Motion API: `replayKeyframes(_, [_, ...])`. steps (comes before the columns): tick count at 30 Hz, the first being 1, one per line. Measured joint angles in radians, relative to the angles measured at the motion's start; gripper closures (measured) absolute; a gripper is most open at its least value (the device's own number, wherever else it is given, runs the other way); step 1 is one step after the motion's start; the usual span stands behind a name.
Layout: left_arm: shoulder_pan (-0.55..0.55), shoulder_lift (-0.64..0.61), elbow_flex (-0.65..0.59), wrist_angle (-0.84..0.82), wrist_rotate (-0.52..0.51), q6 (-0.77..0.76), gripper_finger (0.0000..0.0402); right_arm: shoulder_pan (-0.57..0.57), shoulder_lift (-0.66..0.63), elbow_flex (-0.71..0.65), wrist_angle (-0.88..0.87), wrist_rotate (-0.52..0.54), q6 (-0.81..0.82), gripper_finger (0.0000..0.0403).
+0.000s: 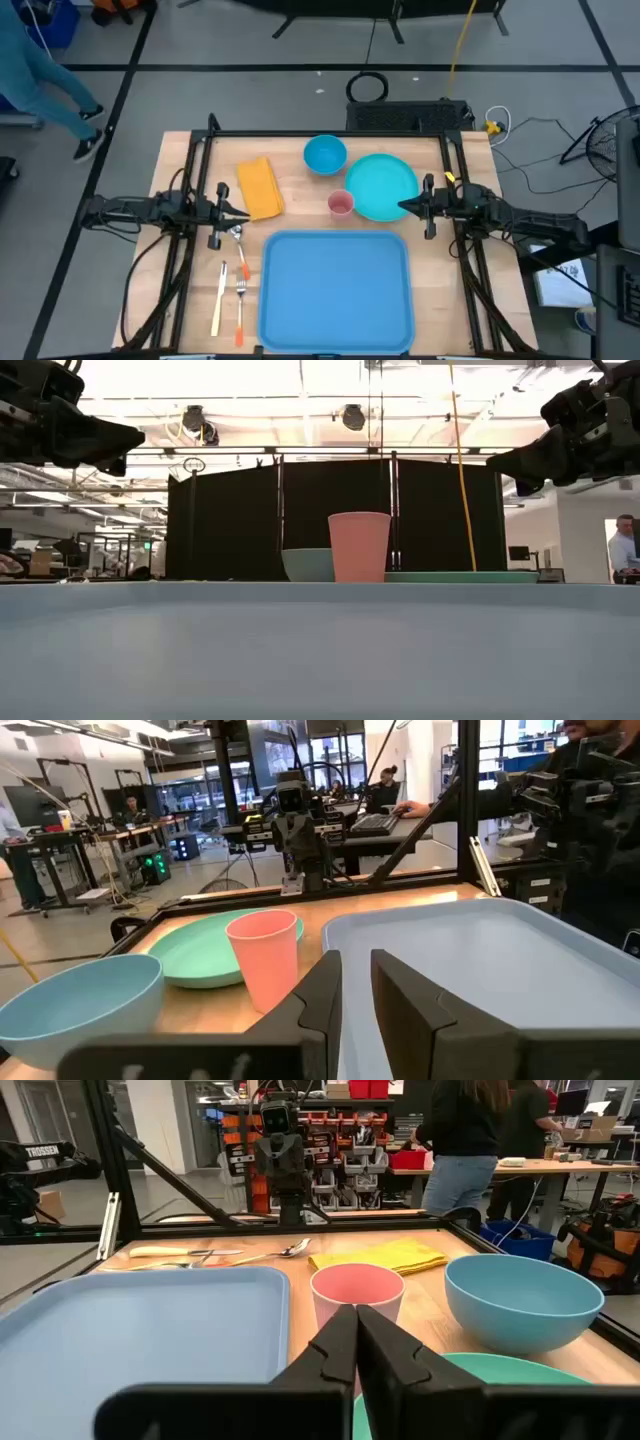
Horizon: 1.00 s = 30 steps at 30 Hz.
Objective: Set up tray
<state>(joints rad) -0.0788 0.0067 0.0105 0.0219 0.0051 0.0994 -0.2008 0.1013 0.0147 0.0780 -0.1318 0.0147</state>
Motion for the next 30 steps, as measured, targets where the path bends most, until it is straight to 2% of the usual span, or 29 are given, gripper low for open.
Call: replayKeyframes(30, [0.0, 0.0, 0.0, 0.0, 0.0, 0.0, 0.0339, 0.0, 0.0, 0.0, 0.0, 0.0, 0.0, 0.0403])
